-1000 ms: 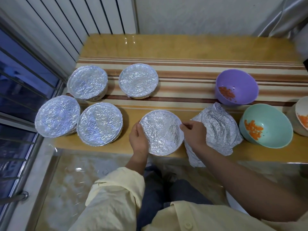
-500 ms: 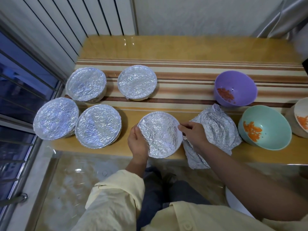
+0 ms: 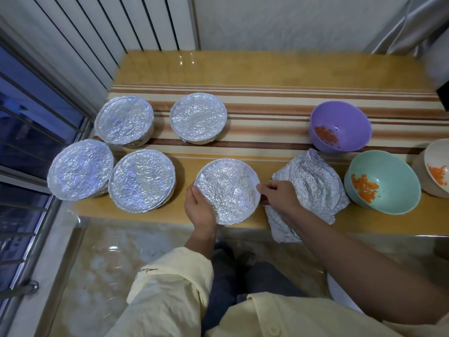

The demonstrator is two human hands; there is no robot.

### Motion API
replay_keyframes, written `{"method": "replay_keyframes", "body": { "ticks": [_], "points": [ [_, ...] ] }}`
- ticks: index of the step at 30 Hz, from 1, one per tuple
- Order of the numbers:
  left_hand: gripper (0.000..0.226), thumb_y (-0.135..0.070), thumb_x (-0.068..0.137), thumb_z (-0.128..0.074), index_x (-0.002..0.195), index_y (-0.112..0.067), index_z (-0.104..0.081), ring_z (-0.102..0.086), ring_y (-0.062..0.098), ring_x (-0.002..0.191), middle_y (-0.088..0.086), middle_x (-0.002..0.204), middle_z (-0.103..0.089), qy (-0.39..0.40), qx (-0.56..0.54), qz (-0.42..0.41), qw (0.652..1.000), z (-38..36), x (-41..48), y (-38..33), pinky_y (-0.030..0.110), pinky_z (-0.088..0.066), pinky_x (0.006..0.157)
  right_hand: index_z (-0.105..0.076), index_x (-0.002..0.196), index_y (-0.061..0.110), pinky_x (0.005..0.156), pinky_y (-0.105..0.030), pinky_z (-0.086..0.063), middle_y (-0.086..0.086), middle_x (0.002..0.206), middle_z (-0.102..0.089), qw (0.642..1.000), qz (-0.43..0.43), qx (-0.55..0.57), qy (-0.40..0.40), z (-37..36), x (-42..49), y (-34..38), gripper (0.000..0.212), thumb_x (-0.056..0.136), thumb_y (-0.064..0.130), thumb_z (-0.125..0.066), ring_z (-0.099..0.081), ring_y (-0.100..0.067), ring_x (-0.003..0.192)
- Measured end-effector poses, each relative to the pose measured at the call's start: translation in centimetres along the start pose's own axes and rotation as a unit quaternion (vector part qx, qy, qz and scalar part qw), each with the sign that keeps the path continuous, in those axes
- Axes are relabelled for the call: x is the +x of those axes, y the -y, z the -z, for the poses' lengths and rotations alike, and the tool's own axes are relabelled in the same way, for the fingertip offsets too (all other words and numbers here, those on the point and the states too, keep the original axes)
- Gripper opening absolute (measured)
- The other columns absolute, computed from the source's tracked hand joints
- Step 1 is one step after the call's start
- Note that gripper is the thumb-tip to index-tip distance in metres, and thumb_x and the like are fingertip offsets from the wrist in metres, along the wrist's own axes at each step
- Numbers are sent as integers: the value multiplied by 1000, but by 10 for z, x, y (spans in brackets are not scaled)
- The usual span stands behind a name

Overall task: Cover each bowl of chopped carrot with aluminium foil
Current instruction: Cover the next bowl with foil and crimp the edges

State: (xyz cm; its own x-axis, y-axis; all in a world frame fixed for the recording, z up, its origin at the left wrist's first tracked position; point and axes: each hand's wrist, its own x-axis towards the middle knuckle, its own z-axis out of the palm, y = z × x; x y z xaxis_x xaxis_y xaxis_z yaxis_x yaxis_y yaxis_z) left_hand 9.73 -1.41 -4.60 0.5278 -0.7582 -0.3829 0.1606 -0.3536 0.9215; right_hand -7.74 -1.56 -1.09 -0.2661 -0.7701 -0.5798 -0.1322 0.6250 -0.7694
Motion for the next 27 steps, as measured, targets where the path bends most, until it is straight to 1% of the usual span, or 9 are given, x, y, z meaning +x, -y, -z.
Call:
{"method": "replay_keyframes", "body": {
  "ticks": [3,5,7,10,13,15,19,23,27],
  "points": [
    [35,-13,109,-33,122,8,-57,-57,20,98,23,112,-64,9,-10,9,1000,1,1,2,16,-50,77,-68,96,5,87,-40,-54,-16,103,-69,998,-27,42,44,5,-1,1,13,91,16,-63,-65,-29,93],
    [35,-12,109,-32,122,12,-54,-54,18,94,33,116,-60,6,-12,8,1000,1,-1,2,9,-48,70,-66,105,5,89,-40,-52,-14,106,-68,997,-32,54,48,6,-3,1,17,92,17,-62,-64,-28,96],
    [33,-12,108,-33,120,11,-53,-52,18,94,35,117,-57,-5,-1,9,1000,1,-6,1,12,-47,72,-65,113,4,92,-39,-51,-11,108,-67,996,-22,63,53,4,-6,2,22,94,15,-58,-63,-27,101],
    [19,-16,107,-35,110,-10,-52,-53,23,99,14,110,-58,-48,2,48,998,5,-10,1,29,-42,86,-61,123,5,97,-38,-49,-9,113,-67,993,-17,82,81,0,-7,11,29,97,15,-53,-62,-25,106],
    [17,-22,106,-38,110,-11,-51,-52,24,100,11,112,-57,-65,27,64,996,10,-9,-2,33,-41,91,-68,113,12,91,-48,-51,-17,102,-69,997,-2,52,56,-3,-4,11,26,96,24,-54,-66,-31,95],
    [26,-22,106,-40,125,-11,-53,-52,22,107,7,120,-57,-48,38,47,997,11,-10,-7,34,-42,96,-69,100,2,86,-57,-51,-26,99,-67,1000,-12,11,23,-2,-5,5,29,92,28,-58,-66,-38,88],
    [39,-17,109,-33,144,-10,-48,-50,15,118,0,128,-53,14,37,7,999,6,-7,-12,20,-41,94,-64,97,-12,67,-35,-58,-24,101,-67,995,-83,30,37,0,-6,0,31,91,19,-65,-67,-31,84],
    [36,-13,108,-32,133,-3,-57,-59,30,116,16,126,-63,22,37,-5,999,1,-2,-3,37,-48,99,-62,82,0,60,-27,-56,-21,102,-66,991,-99,90,6,-5,-7,3,10,92,2,-59,-64,-29,87],
    [37,-13,108,-31,134,-4,-55,-59,25,112,15,125,-62,26,25,0,999,3,0,-1,31,-47,92,-62,102,-2,62,-25,-55,-16,104,-64,988,-97,122,12,-7,-10,1,11,92,2,-59,-63,-27,92]
  ]
}}
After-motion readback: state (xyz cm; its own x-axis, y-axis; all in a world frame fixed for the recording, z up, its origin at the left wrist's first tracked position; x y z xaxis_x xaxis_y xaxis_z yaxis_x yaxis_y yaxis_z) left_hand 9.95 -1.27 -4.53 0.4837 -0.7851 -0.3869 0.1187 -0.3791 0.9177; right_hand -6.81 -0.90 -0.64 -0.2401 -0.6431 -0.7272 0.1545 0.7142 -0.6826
